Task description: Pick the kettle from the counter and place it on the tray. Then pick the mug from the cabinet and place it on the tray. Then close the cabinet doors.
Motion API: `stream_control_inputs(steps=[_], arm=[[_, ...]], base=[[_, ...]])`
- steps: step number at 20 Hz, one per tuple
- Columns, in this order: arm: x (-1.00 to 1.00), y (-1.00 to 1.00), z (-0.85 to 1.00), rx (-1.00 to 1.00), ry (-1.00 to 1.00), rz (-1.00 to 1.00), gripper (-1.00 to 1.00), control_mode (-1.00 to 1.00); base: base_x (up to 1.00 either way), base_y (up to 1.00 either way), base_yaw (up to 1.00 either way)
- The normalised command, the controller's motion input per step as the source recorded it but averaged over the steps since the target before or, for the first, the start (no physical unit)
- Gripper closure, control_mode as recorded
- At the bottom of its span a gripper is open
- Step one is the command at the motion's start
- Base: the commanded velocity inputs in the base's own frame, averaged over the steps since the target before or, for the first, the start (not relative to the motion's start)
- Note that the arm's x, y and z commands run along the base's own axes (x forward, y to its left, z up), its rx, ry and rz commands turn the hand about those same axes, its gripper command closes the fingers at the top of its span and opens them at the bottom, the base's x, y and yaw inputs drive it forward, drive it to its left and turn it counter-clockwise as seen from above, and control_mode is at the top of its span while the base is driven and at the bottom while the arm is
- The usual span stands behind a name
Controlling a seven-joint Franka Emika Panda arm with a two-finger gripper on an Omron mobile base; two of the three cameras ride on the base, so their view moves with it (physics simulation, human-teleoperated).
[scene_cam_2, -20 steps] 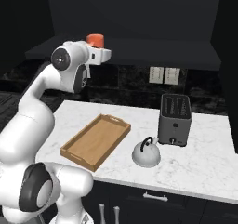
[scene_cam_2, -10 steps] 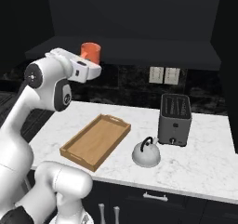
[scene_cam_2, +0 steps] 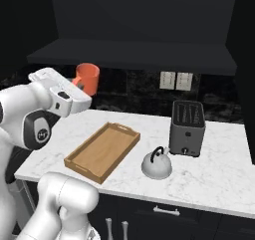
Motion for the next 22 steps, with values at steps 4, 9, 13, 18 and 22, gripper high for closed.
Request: stream_control_inputs(steps=[4,9,13,18,22], arm=[[-0.55,0.30,-0.38,0.00,0.11,-0.21,1.00,-1.00],[-0.33,0.24,-0.53,0.00,0.15,-0.23,1.00,-1.00],[-0.07,0.00,-0.63,0.00,0.05,-0.17,1.00,-1.00],[0.03,-0.18,-0.77,0.00,-0.02,-0.05,1.00,-1.00],[0.30,-0.17,-0.74,0.00,-0.01,0.00,1.00,-1.00]], base=[[0.00,0.00,0.00],[0.00,0.00,0.00],[0.00,0.00,0.00],[0.00,0.00,0.00],[0.00,0.00,0.00]])
